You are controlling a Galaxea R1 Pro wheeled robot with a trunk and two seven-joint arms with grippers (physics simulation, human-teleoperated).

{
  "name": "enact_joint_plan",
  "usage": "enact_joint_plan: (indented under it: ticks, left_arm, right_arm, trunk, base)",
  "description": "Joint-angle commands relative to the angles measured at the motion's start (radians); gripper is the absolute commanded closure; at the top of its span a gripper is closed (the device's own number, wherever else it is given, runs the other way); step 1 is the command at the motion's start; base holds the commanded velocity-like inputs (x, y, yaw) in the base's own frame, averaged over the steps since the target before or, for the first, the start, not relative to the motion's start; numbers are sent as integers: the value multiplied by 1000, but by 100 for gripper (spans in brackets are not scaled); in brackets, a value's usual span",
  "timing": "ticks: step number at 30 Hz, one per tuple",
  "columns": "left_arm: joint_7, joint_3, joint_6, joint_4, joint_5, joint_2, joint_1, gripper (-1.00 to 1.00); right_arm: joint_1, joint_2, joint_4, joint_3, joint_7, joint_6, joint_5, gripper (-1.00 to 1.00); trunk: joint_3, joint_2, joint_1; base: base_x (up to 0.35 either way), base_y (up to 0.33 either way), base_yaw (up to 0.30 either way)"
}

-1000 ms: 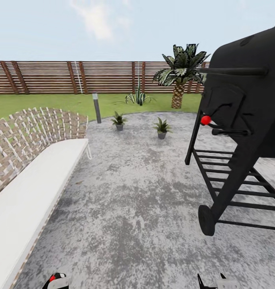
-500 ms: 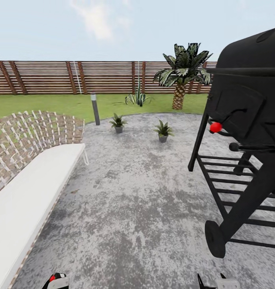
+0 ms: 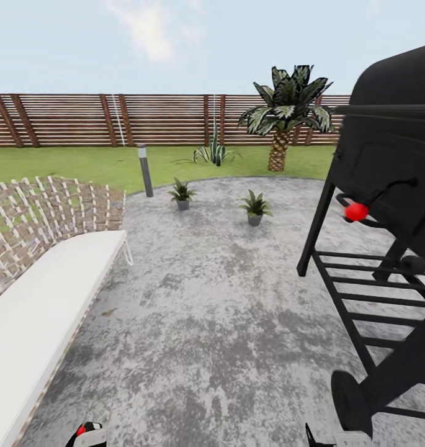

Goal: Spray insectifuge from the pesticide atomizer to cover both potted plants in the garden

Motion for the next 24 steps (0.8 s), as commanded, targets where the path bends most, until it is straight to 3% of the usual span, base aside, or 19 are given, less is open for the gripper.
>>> enact_joint_plan:
  ticks: [1, 24]
  left_arm:
    - [3, 1, -3, 1, -3, 0, -1, 100]
    - [3, 1, -3, 1, -3, 1, -1, 100]
  right_arm:
    - [-1, 0, 1, -5, 0, -3, 5, -100]
    - [-1, -3, 1, -5, 0, -3, 5, -100]
  trunk:
    - [-1, 0, 0]
    - [-1, 0, 0]
  base:
    - [339, 96, 0]
    - [333, 93, 0]
